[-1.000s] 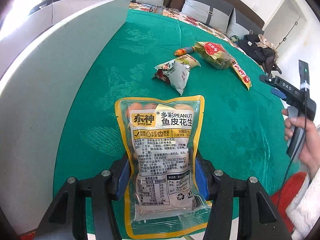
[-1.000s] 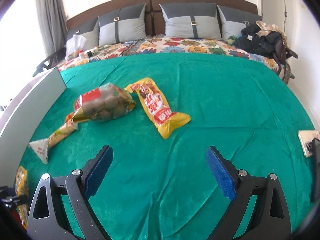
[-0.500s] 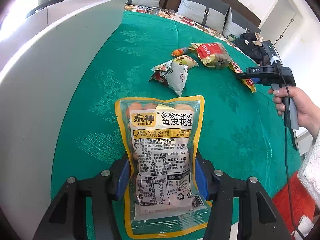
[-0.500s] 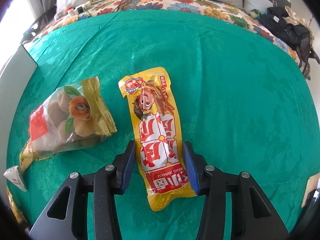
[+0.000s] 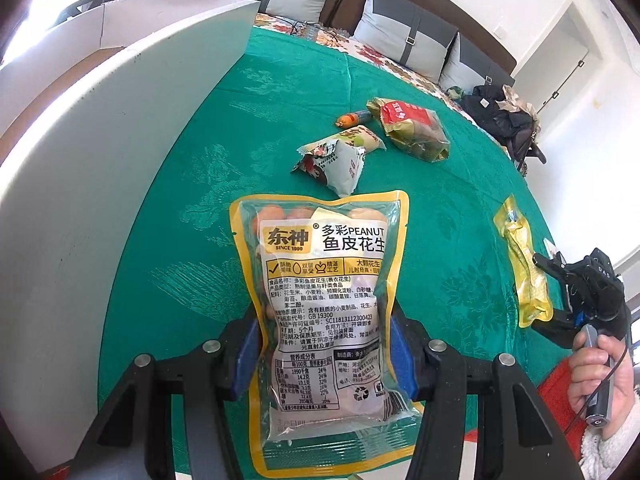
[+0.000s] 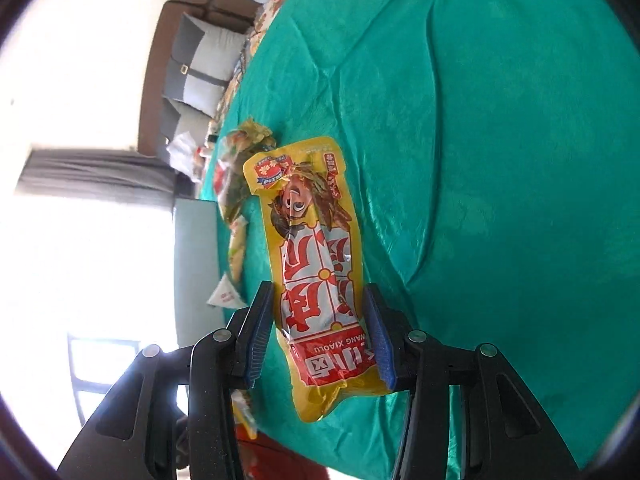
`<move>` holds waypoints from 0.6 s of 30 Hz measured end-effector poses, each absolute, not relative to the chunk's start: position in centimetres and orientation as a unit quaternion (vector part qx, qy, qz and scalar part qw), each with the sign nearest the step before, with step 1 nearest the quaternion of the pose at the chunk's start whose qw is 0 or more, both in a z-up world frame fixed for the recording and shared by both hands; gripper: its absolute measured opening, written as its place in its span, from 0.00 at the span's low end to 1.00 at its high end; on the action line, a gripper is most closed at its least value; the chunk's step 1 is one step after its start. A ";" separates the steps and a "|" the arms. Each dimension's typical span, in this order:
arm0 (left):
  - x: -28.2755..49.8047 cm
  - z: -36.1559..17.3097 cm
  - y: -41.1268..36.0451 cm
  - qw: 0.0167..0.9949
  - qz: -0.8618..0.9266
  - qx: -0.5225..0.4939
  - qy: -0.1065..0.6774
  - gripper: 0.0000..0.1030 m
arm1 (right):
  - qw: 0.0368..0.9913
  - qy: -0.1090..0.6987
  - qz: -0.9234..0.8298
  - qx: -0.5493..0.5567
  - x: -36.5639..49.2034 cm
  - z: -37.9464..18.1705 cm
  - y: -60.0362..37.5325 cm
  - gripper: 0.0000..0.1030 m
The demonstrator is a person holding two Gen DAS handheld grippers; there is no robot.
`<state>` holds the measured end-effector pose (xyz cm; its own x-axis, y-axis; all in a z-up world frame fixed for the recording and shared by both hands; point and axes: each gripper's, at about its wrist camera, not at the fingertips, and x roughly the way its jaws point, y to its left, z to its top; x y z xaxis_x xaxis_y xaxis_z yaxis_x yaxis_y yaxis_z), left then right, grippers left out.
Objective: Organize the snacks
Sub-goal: 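Carry both packets over the white box and open both tools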
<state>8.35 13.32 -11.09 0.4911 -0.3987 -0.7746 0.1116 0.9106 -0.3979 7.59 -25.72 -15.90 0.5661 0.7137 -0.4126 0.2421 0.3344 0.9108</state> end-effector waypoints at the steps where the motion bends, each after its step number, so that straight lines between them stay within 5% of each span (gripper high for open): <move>1: 8.2 -10.6 13.4 0.852 -0.152 -0.153 0.477 0.53 | 0.687 0.431 0.180 0.556 7.4 -15.8 -25.4 0.45; 11: 6.8 -5.4 14.8 0.853 -0.173 -0.218 0.441 0.53 | 0.763 0.445 0.260 0.389 10.0 -7.4 -16.6 0.45; 18: 6.0 1.1 23.9 0.884 -0.114 -0.269 0.365 0.53 | 0.764 0.409 0.377 0.326 11.5 1.0 -4.8 0.45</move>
